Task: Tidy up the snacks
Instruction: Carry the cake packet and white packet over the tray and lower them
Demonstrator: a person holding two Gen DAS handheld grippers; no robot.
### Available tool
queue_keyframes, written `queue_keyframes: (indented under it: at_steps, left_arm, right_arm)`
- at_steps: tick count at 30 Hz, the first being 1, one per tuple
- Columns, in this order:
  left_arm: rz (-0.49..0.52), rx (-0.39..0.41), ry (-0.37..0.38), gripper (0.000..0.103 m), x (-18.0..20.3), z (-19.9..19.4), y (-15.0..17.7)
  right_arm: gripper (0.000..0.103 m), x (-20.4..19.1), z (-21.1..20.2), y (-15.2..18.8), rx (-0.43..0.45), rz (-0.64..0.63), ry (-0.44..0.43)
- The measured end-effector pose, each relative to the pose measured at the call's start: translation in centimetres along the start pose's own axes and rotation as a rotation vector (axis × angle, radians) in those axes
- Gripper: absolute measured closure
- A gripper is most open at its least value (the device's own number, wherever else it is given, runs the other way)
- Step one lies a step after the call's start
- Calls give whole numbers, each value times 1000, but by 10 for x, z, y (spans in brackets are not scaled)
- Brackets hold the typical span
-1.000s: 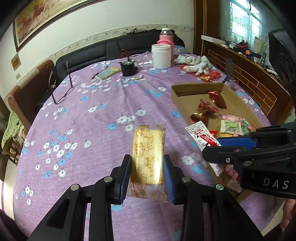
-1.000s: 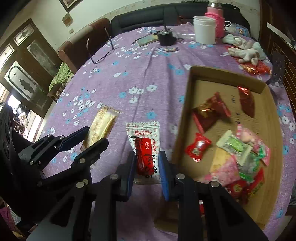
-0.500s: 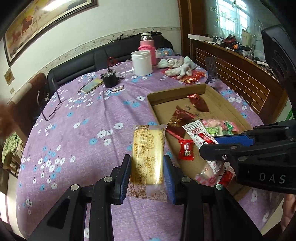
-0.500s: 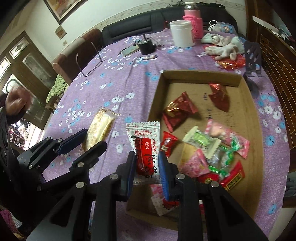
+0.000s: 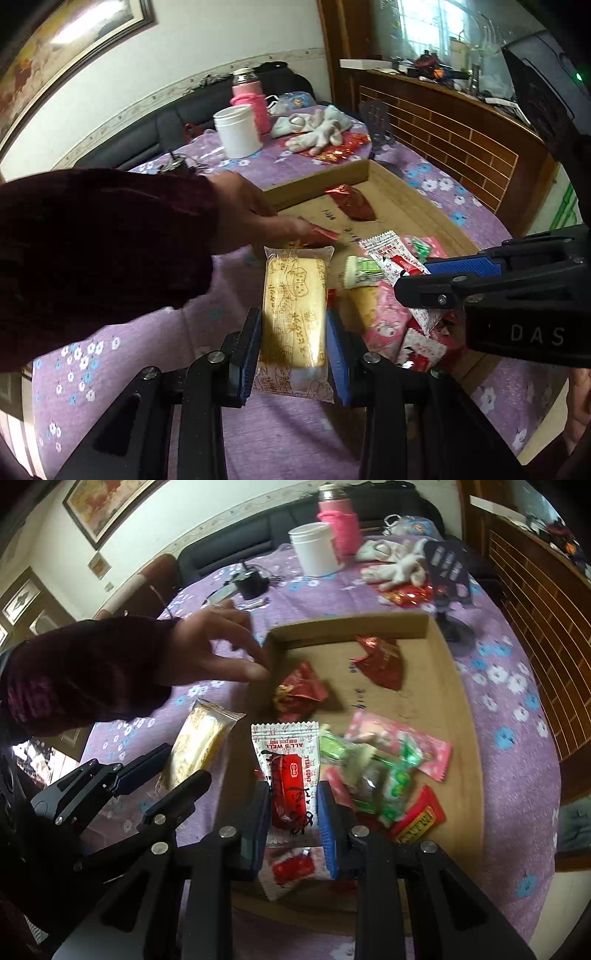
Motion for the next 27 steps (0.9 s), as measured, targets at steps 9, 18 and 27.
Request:
queue_keyframes:
  at_steps: [9,18,27]
  left_arm:
    - [31,-20,18,68,22,7,1]
    - [48,-26,9,68,29,12,-2]
    - [68,-21,5,68,36,22,-11]
  right_arm:
    - [79,21,-4,9,-7,39,11]
    - [79,30,-4,9,-8,54,7]
    - [79,38,1,6,-19,73,7]
Point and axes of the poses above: each gripper's, at about its wrist camera, not at the fingertips, and z roughly the way its jaws point, x to its right, y to its underside, the point moved 5 cm from there along z, roughly the way its jaws point, and after that the axes turned 10 degrees about -z, right-handed, at the moved point
